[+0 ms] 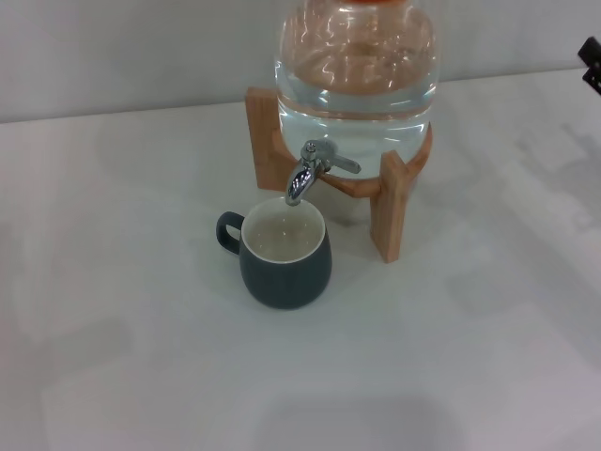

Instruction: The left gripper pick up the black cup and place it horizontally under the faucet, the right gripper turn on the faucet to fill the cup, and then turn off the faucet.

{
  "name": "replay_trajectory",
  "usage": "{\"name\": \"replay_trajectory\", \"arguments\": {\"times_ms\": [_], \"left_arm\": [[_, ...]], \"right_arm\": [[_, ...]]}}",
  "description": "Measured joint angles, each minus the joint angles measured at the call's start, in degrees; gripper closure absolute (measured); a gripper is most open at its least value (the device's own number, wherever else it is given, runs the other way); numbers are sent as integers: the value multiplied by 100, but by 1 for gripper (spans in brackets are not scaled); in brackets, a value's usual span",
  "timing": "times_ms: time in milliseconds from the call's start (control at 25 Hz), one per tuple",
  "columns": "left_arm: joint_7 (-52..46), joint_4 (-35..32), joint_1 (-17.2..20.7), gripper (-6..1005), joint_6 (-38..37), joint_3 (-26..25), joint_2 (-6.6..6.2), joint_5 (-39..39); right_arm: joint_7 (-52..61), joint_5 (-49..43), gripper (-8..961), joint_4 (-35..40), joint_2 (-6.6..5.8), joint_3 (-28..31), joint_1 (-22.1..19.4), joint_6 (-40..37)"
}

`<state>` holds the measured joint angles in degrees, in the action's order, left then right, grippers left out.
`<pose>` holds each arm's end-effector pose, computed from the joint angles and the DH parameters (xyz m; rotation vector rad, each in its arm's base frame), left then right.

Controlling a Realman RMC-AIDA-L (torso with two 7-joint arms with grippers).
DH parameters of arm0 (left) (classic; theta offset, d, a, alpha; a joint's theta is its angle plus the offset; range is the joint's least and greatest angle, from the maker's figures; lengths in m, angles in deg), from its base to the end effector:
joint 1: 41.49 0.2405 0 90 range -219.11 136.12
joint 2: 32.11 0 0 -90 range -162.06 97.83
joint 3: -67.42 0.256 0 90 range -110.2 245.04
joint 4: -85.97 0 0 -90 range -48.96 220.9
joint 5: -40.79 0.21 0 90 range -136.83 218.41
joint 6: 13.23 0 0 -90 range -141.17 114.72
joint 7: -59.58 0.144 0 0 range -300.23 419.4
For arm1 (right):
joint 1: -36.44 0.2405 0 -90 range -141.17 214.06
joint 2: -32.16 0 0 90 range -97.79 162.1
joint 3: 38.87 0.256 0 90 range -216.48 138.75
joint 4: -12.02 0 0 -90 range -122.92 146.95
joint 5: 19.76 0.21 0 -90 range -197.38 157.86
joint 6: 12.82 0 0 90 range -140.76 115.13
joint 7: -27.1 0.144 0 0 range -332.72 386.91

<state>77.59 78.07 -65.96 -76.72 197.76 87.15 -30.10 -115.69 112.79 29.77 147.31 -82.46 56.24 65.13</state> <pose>-0.3750 0.3238 0.0215 -1.3316 -0.4572 -0.2667 0.3432 0.3235 0.0896 -1.5906 0.4198 0.9398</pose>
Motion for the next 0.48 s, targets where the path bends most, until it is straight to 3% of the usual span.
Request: {"name": "replay_trajectory", "arguments": {"times_ms": [480], "left_arm": [[-404,-9,-21,120,-999,-1,-3,-530]], "right_arm": [[-148,434,113,0,6,71,221,6]]}}
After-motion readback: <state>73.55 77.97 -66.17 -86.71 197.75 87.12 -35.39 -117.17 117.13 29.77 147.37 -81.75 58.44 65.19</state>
